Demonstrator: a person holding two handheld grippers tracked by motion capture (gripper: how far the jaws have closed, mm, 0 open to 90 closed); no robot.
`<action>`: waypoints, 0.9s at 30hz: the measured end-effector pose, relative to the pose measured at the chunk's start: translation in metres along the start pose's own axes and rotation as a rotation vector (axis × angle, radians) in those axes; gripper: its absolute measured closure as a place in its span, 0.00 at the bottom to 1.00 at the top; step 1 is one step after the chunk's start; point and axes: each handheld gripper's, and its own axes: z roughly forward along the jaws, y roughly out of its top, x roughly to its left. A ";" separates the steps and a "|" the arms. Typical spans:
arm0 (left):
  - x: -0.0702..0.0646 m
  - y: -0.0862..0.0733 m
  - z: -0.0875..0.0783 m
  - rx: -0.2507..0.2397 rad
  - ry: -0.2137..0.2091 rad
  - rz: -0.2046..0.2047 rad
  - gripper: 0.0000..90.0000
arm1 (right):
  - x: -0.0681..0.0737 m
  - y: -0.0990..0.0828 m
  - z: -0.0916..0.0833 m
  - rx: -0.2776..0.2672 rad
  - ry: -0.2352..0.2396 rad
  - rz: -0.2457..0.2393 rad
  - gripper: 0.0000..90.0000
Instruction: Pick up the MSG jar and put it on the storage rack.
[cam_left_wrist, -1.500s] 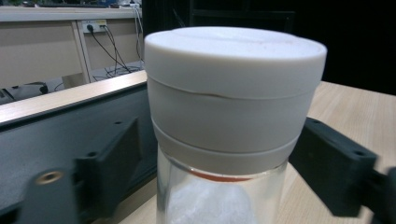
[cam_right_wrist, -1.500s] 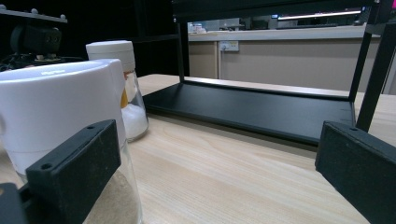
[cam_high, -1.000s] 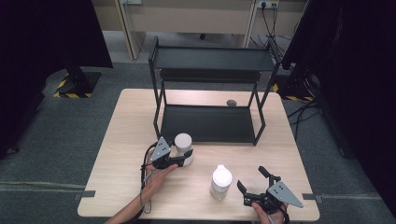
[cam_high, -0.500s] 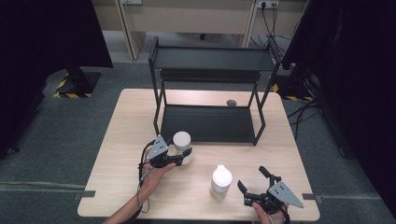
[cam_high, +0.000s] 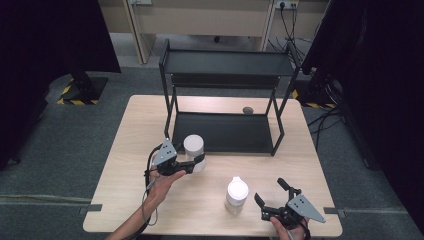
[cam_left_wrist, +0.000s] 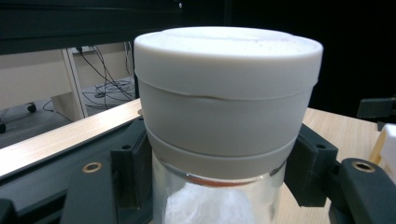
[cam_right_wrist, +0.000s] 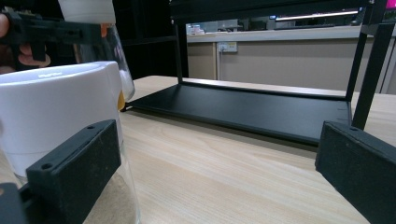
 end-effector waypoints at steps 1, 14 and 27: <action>0.000 0.000 0.000 0.000 0.000 0.000 0.38 | 0.000 0.000 0.000 0.000 0.000 0.000 0.00; 0.016 0.049 0.002 0.005 -0.043 0.004 0.38 | 0.000 0.000 0.000 -0.003 0.002 0.002 0.00; 0.030 0.117 0.001 0.031 -0.064 0.027 0.39 | -0.001 0.000 0.000 -0.003 0.003 0.002 0.00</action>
